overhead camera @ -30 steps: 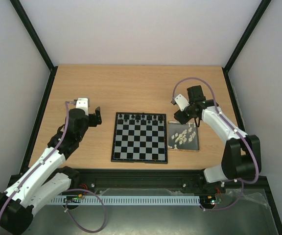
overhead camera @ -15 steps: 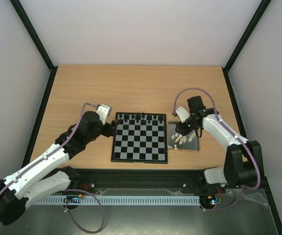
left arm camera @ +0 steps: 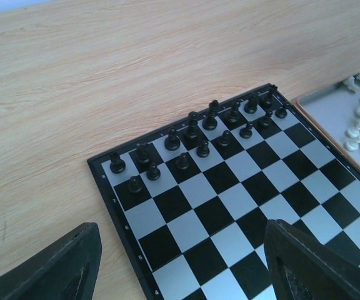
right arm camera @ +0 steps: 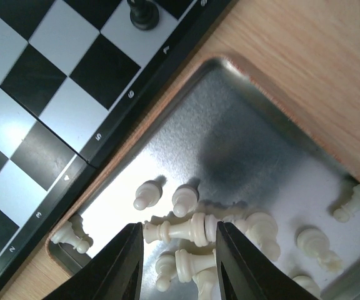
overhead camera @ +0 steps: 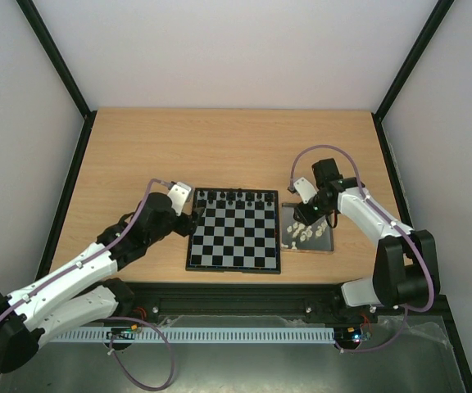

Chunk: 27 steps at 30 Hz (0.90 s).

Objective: Set up the chess pieces on the board

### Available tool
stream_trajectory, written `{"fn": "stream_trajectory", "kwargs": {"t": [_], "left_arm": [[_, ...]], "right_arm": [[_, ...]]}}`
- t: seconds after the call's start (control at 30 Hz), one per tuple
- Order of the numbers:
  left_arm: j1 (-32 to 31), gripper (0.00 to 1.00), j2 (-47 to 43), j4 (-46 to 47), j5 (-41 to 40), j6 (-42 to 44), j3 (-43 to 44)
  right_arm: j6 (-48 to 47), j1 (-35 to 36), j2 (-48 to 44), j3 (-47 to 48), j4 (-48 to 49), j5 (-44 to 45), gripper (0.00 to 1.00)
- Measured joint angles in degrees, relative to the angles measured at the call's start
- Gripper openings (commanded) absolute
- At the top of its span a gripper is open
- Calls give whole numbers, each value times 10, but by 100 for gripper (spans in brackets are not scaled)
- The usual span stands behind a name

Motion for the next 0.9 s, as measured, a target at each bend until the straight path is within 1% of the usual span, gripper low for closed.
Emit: {"fn": "stream_trajectory", "kwargs": {"t": [0.07,0.17,0.3,0.43,0.5,0.63,0.9], "left_arm": [[-12,75,-1,-7,-3,-2,3],[-33,75,-9,-17,-11,-8,5],[-42,76,-10,-31,-24,-18,19],[-42,81,2,-47,-49,-28,31],[-42,83,3,-54,-64,-33,31],[-42,84,3,-58,-87,-34,31],[-42,84,31,-58,-86,-34,31]], "right_arm": [[6,6,0,5,0,0,32],[14,36,2,9,-2,2,32],[21,68,10,9,-6,2,31],[24,74,13,9,-11,6,26],[25,76,18,9,-12,17,26],[25,76,33,8,-15,33,26],[25,76,46,8,-15,57,26]]}}
